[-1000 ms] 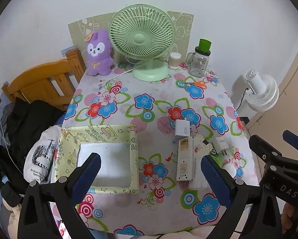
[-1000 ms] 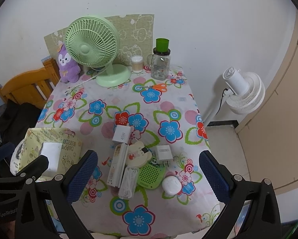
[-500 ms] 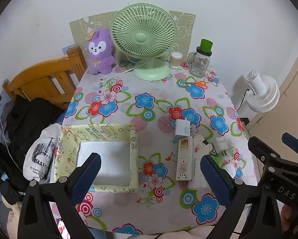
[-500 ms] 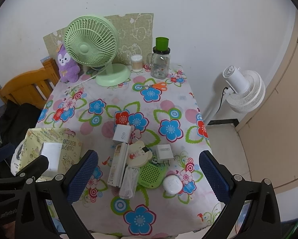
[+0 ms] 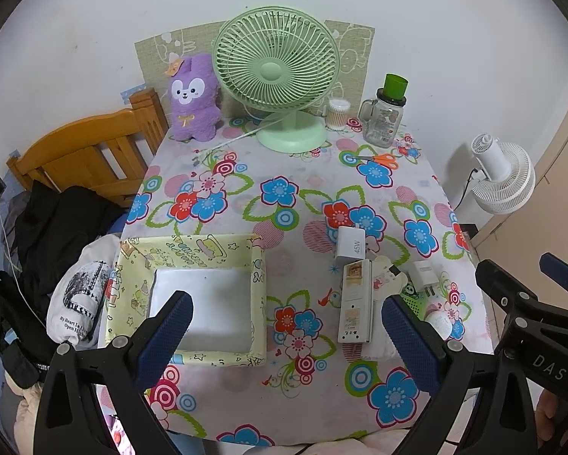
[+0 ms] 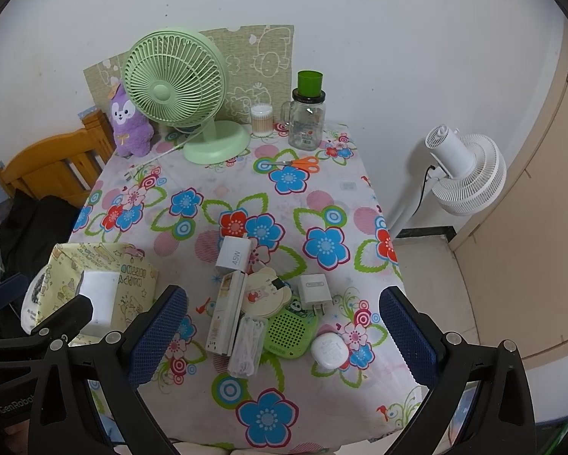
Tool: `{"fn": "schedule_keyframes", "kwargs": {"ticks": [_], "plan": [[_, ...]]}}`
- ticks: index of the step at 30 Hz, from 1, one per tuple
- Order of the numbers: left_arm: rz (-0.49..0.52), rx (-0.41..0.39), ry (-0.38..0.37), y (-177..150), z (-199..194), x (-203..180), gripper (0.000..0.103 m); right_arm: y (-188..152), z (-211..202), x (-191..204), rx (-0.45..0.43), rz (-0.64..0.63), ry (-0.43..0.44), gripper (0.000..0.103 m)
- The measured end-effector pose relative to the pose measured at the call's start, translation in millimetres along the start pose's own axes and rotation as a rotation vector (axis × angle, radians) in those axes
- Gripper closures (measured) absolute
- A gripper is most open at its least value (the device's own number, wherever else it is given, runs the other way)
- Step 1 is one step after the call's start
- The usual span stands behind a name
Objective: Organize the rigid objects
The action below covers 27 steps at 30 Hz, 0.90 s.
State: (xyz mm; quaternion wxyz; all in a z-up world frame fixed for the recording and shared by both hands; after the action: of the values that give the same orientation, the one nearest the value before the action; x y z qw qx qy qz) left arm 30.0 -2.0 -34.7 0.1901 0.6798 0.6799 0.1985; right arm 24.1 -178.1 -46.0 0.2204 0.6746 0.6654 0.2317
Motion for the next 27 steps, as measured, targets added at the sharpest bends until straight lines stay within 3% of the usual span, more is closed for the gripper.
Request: {"fn": "schedule_keyframes", "kwargs": {"ticks": [27], "plan": [[0.003,-0.001,0.002,0.2,-1.7,0.4,0.003,-2.4,-1.2,-0.8,0.006,0.011,0.010,0.000]]}}
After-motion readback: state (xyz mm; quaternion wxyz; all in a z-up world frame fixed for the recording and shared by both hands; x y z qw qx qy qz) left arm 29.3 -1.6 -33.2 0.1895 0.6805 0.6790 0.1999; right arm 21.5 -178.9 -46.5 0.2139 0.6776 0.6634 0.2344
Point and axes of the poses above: each gripper's, at about its wrist camera, not at the fingertips, and z roughly the way its jaws point, x to its left, y to its top, the point moved 5 cm from there along z, roughly the way its jaws point, and after that the axes turned 2 degrees about y, right-handed, at the moved point
